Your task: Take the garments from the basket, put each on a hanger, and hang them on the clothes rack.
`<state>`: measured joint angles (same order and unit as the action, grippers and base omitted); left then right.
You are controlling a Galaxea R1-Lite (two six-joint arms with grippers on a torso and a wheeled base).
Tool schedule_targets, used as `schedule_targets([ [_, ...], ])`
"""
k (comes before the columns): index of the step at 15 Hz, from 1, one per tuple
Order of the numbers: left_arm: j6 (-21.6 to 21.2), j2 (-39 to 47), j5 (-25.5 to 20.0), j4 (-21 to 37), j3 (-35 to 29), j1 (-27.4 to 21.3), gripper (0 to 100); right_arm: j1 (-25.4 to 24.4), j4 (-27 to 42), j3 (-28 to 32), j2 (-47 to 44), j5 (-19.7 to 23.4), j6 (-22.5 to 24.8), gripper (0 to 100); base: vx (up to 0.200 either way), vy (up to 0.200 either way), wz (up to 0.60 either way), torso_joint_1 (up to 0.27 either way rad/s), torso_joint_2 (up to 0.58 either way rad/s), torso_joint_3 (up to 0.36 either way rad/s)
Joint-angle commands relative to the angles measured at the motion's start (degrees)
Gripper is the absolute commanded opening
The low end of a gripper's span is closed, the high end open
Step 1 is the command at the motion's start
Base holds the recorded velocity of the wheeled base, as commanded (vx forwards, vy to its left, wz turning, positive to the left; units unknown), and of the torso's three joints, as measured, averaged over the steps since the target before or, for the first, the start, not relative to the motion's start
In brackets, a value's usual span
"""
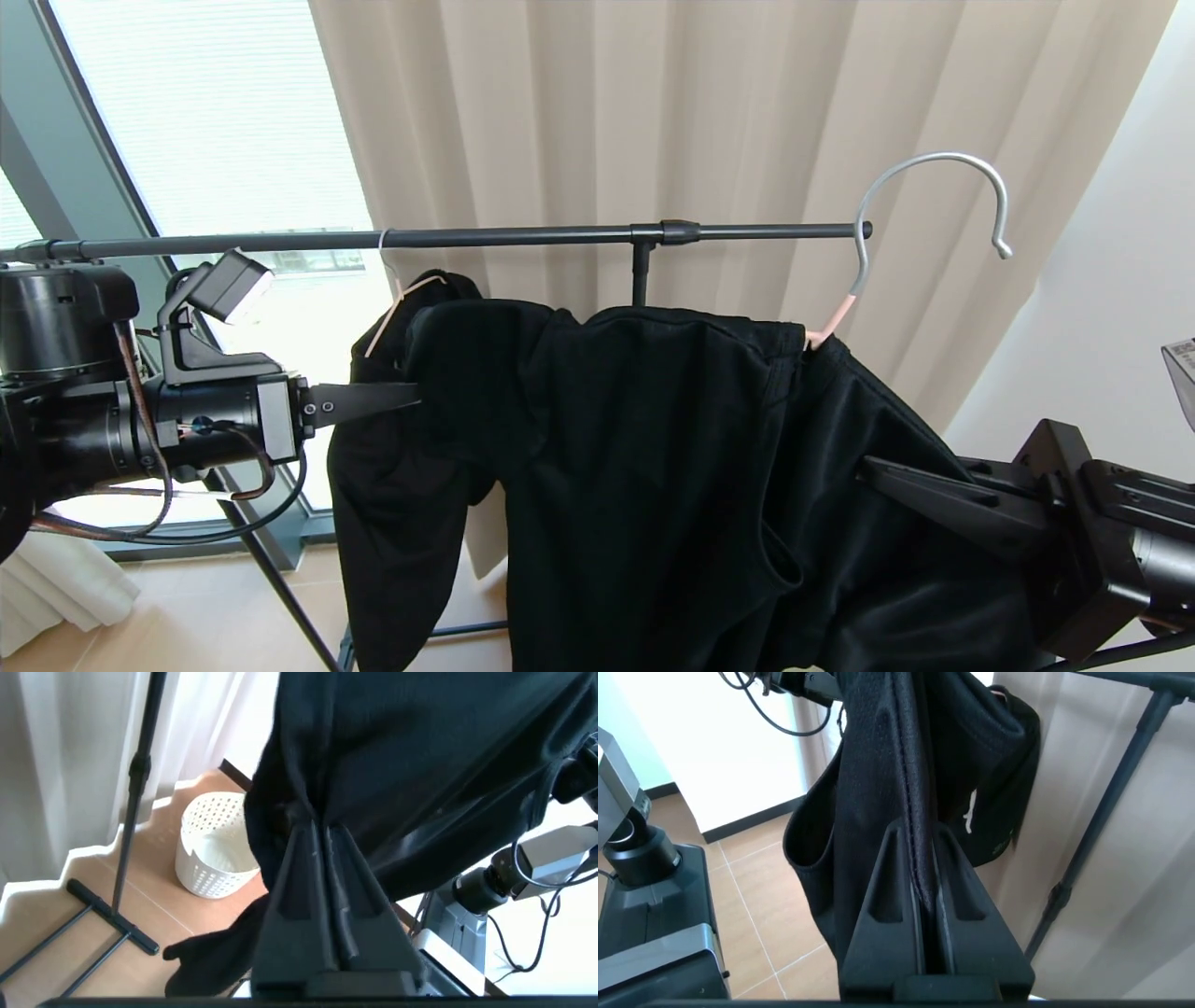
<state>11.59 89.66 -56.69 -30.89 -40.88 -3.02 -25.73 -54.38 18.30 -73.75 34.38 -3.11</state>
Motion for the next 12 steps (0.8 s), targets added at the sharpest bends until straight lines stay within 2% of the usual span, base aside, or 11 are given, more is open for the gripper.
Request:
schedule_targets([
  [1,0.1,-1.1,0.0,0.0,0.1,0.2,0,0.0,0.0,0.0,-0.2,0.0,-0.1,0,0.000,0.000,0.00,0.000,0.00,0.000],
  [2,0.1,-1.4,0.1,0.0,1.1,1.9,0,0.3,-0.2,0.2,-0.2,-0.2,-1.7,0,0.000,0.000,0.00,0.000,0.00,0.000],
  [6,0.4,-3.5,0.1,0.0,3.1,5.7,0,1.5,-0.2,0.5,-0.3,-0.2,-2.3,0,0.000,0.000,0.00,0.000,0.00,0.000],
  [12,1.4,-4.2,0.1,0.0,4.5,8.6,0,2.3,-0.2,0.7,-0.4,-0.3,-3.0,0,0.000,0.000,0.00,0.000,0.00,0.000],
])
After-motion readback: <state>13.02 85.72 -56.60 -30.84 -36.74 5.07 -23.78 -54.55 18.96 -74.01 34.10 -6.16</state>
